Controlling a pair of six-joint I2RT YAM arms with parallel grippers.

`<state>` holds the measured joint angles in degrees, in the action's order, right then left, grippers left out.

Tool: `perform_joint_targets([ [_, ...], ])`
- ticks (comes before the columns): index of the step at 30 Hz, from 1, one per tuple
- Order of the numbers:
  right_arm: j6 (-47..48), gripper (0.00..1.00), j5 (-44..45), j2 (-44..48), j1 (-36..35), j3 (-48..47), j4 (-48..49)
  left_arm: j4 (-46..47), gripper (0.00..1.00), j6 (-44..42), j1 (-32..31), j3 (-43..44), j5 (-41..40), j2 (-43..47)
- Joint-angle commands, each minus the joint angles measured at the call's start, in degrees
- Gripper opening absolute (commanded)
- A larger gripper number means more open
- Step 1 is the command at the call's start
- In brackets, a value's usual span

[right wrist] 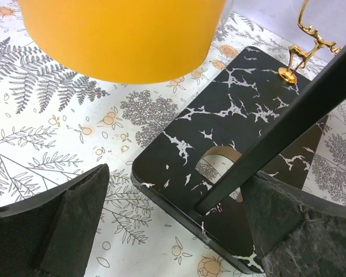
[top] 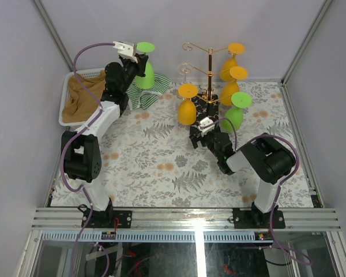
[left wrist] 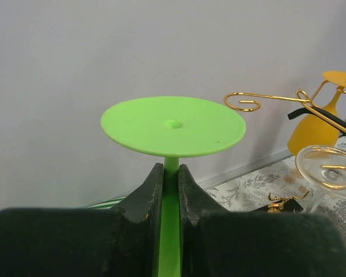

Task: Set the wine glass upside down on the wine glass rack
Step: Move the wine rack to the center of the board.

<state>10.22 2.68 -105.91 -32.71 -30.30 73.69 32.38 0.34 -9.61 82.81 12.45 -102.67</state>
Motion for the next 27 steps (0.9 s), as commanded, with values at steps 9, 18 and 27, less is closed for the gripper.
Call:
perform_joint_targets([
  [9,2.65,0.99,-13.23,2.77,-0.25,2.27,4.8,1.02,0.0,-2.22,0.39,1.88,-1.08,1.21],
  [18,2.67,1.0,-17.89,5.09,-0.25,4.09,3.17,1.12,0.0,-2.32,0.34,0.81,-1.16,1.43],
  [27,2.52,1.0,-20.94,7.38,-0.34,4.33,0.17,1.32,0.0,-2.57,0.38,-0.31,-1.34,1.95],
])
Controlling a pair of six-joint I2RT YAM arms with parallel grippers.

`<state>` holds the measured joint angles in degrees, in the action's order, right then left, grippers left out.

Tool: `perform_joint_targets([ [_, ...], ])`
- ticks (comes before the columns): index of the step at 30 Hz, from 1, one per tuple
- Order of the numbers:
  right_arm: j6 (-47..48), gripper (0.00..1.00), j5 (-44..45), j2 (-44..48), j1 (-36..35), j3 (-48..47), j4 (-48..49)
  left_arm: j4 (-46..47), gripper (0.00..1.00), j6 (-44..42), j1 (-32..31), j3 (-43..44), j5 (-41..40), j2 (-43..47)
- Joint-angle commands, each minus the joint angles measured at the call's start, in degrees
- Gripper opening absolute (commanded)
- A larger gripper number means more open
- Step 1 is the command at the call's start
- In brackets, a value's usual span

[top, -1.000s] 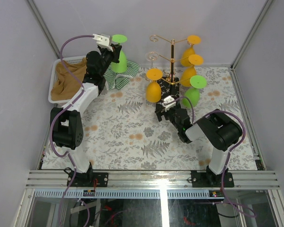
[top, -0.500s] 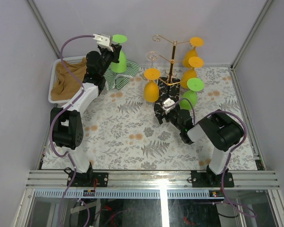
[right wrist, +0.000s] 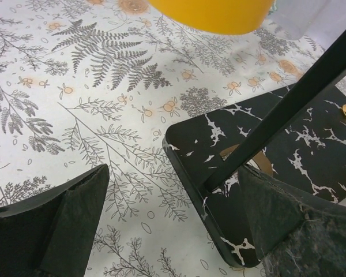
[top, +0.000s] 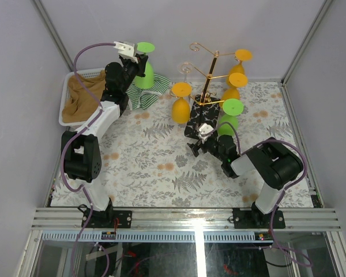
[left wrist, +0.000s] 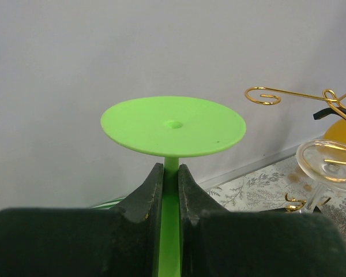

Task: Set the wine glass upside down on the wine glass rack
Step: Move the wine rack to the center of the board.

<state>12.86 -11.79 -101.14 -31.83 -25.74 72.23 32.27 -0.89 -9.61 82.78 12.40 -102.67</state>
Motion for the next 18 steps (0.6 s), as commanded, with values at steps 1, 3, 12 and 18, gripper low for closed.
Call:
perform_joint_targets([
  [1,-0.13,0.99,-7.03,2.95,-1.21,-0.26,1.2,1.46,0.0,-1.42,0.38,-0.41,-1.32,2.08],
  [3,-0.18,0.99,-8.24,3.68,-1.33,-0.52,-0.26,1.48,0.0,-1.64,0.38,-0.55,-1.25,2.12],
  [12,0.2,0.99,-8.84,5.19,-2.89,0.45,-2.52,2.13,0.0,-1.47,0.38,-1.85,-1.11,2.83],
  [18,0.73,0.99,-3.87,5.56,-3.49,1.38,-3.14,2.36,0.0,-1.39,0.38,-2.08,-1.11,3.07],
])
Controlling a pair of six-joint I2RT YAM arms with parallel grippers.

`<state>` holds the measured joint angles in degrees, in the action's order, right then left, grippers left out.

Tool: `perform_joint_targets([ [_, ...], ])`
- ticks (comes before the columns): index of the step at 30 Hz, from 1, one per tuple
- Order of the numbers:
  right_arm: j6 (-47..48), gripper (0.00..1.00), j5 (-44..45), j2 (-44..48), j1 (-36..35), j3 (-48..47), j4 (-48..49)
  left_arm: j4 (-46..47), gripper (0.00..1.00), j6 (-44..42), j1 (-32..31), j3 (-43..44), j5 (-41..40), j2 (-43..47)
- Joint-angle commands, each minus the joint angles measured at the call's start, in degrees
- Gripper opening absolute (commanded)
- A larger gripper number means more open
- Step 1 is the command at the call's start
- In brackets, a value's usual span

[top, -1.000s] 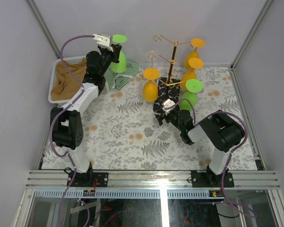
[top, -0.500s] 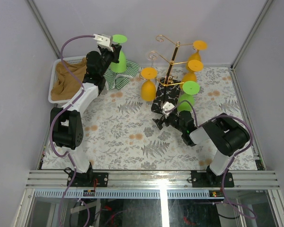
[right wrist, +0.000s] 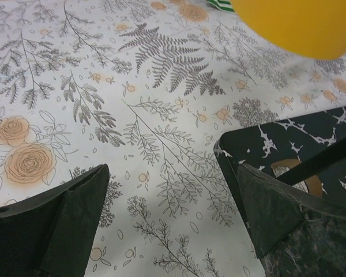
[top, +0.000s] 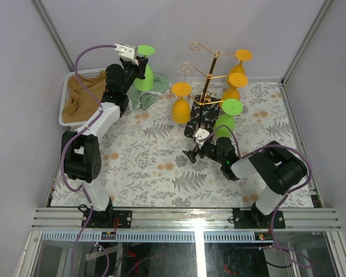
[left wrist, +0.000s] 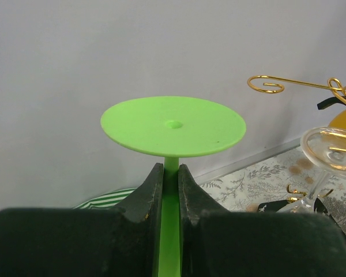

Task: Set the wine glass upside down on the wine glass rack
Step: Move the wine rack to the center of the board.

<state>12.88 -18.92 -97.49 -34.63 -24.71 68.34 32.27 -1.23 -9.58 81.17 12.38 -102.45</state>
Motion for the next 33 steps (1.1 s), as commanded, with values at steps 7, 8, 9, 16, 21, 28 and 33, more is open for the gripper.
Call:
perform_joint_targets([
  [7,-0.14,1.0,11.87,1.13,-0.7,0.32,1.86,2.36,0.0,-0.93,0.34,-0.32,-1.0,2.45],
  [8,-0.8,1.0,12.59,0.82,-0.7,-0.26,1.63,2.31,0.0,-0.89,0.35,-0.14,-0.96,2.29],
  [9,-1.62,1.0,13.29,0.55,-0.7,-1.07,0.99,2.27,0.0,-0.91,0.33,-0.08,-1.0,2.21],
  [16,-2.9,0.99,14.07,-3.94,-0.7,-8.02,-0.98,2.18,0.0,-1.37,0.4,0.35,-1.21,1.59],
  [21,-1.9,0.99,11.2,-7.3,-0.7,-12.35,-0.58,1.8,0.0,-2.2,0.36,0.56,-1.61,1.39],
  [28,-0.6,1.0,9.87,-8.51,-0.7,-13.61,-1.33,1.43,0.0,-2.98,0.38,0.57,-1.64,1.65],
  [33,-0.56,1.0,5.93,-7.5,-0.7,-12.06,-0.42,1.51,0.0,-3.02,0.42,1.1,-1.31,1.26],
])
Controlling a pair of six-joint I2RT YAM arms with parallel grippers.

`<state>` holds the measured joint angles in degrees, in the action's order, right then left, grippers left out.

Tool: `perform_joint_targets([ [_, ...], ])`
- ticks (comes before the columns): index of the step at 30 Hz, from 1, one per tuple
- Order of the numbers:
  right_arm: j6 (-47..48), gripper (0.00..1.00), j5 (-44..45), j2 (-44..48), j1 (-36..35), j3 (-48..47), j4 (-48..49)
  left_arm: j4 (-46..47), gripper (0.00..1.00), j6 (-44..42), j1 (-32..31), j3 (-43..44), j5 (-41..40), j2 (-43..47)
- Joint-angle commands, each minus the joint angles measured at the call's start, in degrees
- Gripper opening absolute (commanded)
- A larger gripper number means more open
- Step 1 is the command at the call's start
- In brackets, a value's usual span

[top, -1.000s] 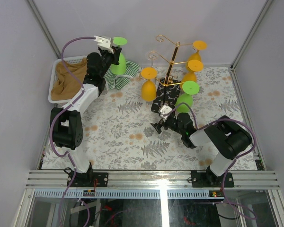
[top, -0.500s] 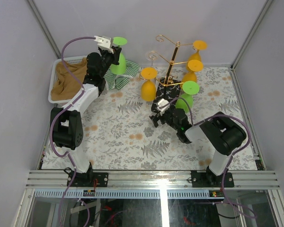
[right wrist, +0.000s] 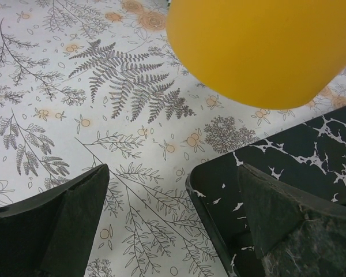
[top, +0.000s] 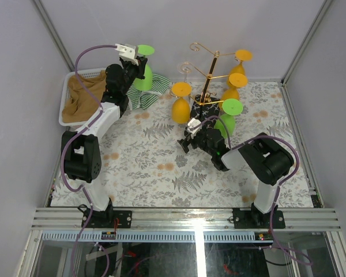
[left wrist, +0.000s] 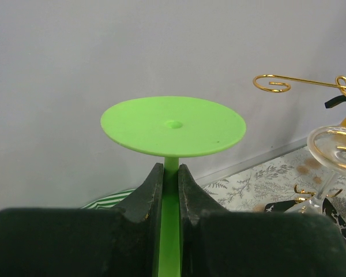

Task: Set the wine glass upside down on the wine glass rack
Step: Move the wine rack to the center of the board.

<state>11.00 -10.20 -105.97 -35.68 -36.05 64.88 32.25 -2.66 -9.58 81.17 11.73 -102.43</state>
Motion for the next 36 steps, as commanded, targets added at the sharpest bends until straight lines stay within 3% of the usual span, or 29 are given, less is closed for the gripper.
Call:
perform_joint_targets([
  [1,1.36,1.0,-4.02,1.4,0.35,-0.4,2.78,1.5,0.0,-1.63,0.4,1.14,-0.65,1.19],
  [9,2.15,0.98,-11.42,4.8,0.35,2.47,0.29,1.3,0.0,-2.0,0.59,1.1,-0.66,1.3],
  [24,1.99,0.98,-12.45,7.36,0.35,6.35,0.47,1.26,0.0,-1.45,0.54,1.06,-0.73,1.09],
  [29,-0.91,0.98,-7.67,8.45,0.35,7.13,-0.25,1.54,0.0,-1.39,0.49,0.48,-1.06,1.4],
  [36,-5.27,0.99,6.11,14.93,0.28,6.61,-10.61,2.38,0.0,-1.53,0.55,-0.31,-1.6,1.77],
])
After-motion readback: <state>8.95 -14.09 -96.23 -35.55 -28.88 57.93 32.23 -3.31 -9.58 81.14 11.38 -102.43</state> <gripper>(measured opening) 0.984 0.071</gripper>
